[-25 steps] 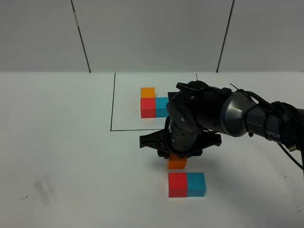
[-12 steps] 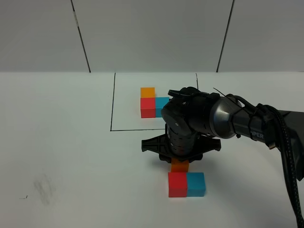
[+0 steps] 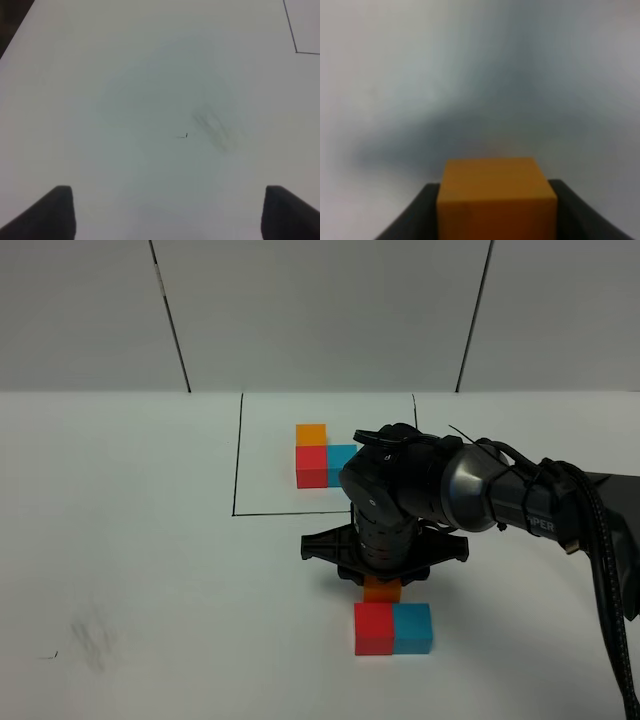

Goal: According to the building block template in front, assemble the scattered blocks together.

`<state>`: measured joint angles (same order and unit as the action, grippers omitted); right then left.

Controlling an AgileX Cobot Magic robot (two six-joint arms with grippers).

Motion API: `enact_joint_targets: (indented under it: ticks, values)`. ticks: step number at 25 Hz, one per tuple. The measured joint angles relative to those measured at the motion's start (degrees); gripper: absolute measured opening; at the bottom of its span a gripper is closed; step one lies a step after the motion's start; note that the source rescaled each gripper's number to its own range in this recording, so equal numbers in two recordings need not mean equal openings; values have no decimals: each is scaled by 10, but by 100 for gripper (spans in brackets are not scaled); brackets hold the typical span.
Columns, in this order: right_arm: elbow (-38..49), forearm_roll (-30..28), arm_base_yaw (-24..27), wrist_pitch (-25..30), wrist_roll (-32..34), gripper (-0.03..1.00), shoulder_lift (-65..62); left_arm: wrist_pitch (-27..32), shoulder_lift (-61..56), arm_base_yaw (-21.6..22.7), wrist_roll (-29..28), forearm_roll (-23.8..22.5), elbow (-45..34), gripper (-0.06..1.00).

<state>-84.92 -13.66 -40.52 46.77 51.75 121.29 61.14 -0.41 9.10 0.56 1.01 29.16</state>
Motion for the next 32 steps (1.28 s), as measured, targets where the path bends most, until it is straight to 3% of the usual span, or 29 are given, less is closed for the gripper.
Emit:
enact_joint_targets:
  ticks: [7,32]
  values:
    - [0,21,0,-21,-17,24,4,0,0,0,0,0,0,99]
    - [-6,36,0,-10,-56,24,26,0,0,0,0,0,0,99]
